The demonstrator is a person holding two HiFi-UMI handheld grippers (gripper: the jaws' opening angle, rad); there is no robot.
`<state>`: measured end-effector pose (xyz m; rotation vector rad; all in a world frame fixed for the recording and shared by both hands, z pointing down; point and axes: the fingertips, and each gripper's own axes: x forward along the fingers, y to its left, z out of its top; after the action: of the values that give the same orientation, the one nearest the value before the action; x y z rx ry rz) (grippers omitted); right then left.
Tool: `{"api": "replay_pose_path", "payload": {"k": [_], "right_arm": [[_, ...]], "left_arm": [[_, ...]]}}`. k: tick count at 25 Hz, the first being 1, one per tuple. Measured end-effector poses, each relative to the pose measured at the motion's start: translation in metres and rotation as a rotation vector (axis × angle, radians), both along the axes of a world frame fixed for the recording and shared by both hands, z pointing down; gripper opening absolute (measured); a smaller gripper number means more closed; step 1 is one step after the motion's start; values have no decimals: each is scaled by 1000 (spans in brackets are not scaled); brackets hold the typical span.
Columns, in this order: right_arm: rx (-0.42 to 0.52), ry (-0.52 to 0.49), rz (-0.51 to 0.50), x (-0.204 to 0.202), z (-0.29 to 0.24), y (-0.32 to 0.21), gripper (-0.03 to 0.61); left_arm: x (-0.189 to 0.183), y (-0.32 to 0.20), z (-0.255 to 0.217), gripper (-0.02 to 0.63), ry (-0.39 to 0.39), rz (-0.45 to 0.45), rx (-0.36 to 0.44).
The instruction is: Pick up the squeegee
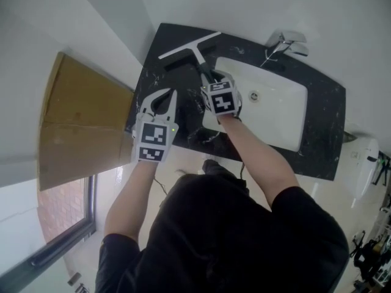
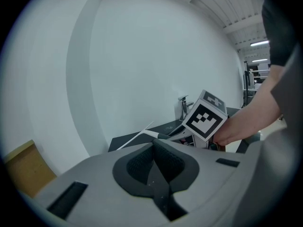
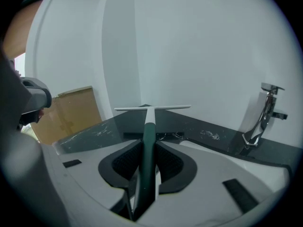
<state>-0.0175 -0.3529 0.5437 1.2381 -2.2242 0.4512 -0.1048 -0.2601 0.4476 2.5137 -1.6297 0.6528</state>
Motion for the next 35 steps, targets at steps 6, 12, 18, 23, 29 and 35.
{"api": "replay_pose_path", "payload": {"k": [6, 12, 18, 23, 29, 35], "right_arm": [[87, -45, 21, 4, -42, 46, 101], [171, -69, 43, 4, -82, 107, 103], [251, -95, 58, 4, -116, 164, 101], [294, -116, 33, 0, -139, 205, 101], [333, -158, -22, 8, -162, 237, 101], [342, -191, -72, 29, -175, 250, 101]], "left_arm": [[-6, 41, -24, 3, 3, 29, 58], [-18, 94, -44, 3, 5, 63, 108], [-26, 141, -58, 3, 17, 103, 142], [-33, 166, -75, 3, 30, 113, 178], [-19, 187, -87, 3, 37, 115, 216], [-1, 193, -83, 3, 42, 83, 228]]}}
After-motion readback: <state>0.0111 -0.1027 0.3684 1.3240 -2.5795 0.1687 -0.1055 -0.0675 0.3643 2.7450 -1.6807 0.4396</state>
